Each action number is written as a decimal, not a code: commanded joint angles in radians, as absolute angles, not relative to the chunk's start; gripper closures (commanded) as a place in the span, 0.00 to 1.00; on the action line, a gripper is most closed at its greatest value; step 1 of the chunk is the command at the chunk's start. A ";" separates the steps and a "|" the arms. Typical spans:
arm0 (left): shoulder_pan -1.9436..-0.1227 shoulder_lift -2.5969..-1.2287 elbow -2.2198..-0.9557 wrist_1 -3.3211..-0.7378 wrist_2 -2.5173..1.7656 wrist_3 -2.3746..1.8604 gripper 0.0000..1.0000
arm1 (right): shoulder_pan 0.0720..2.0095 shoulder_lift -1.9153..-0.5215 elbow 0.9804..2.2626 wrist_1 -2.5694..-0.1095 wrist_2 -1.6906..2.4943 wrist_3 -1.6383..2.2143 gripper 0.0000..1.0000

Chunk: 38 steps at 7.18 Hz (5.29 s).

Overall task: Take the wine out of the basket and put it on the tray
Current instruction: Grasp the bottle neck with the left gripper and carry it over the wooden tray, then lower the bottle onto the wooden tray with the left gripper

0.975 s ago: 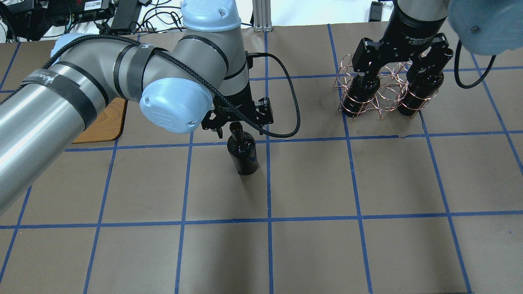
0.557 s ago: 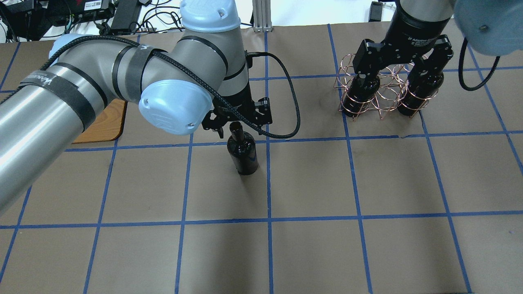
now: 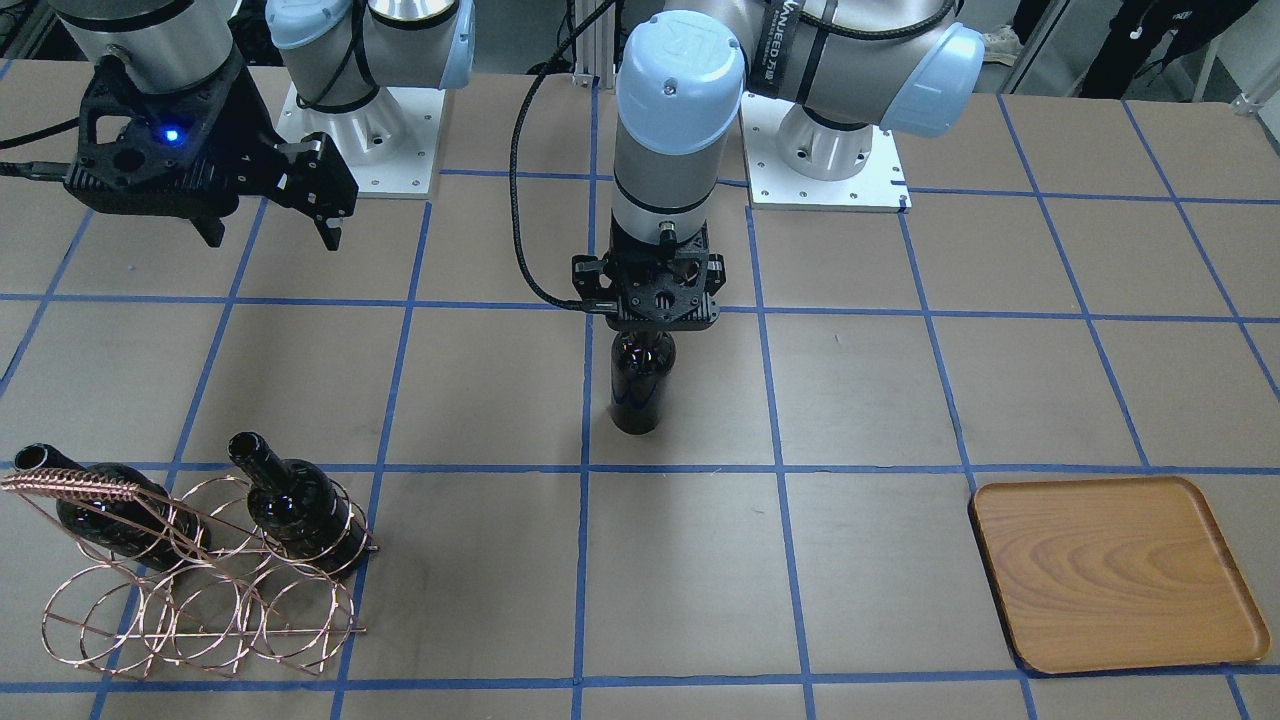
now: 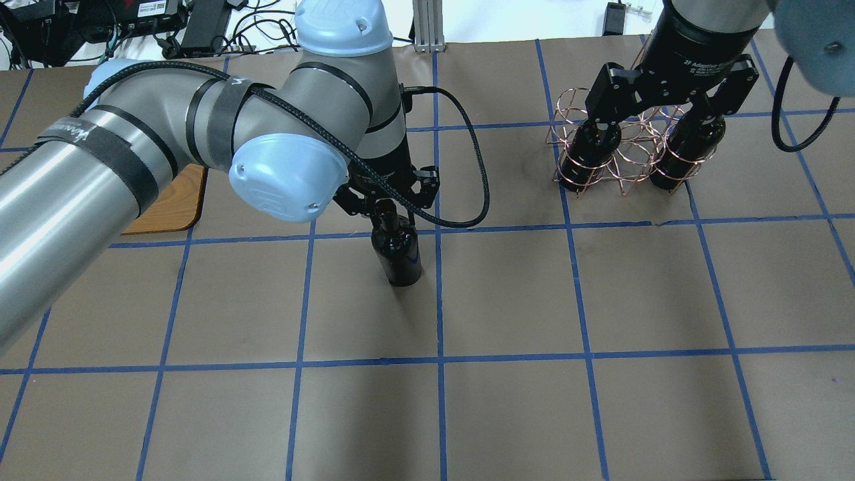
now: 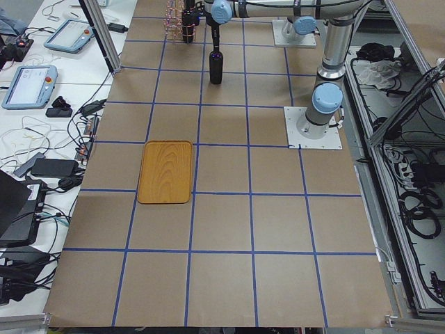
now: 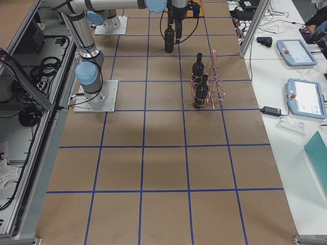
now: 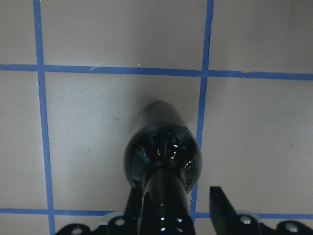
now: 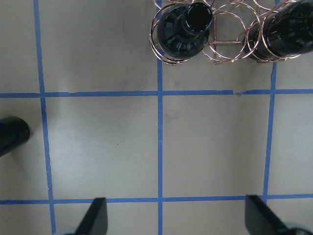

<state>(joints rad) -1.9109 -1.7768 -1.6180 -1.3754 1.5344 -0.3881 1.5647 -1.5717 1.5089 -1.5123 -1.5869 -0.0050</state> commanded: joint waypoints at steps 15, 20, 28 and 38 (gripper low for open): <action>-1.094 -1.797 -1.389 -1.367 1.569 0.594 0.93 | 1.563 -1.578 1.532 -1.496 -1.592 -0.003 0.00; -0.983 -1.894 -1.335 -1.347 1.586 0.816 0.93 | 1.563 -1.580 1.534 -1.496 -1.594 -0.003 0.00; -0.983 -1.902 -1.385 -1.356 1.578 0.808 0.93 | 1.563 -1.580 1.534 -1.511 -1.617 -0.003 0.00; -1.040 -1.931 -1.381 -1.407 1.580 0.689 0.93 | 1.563 -1.580 1.534 -1.497 -1.618 -0.003 0.00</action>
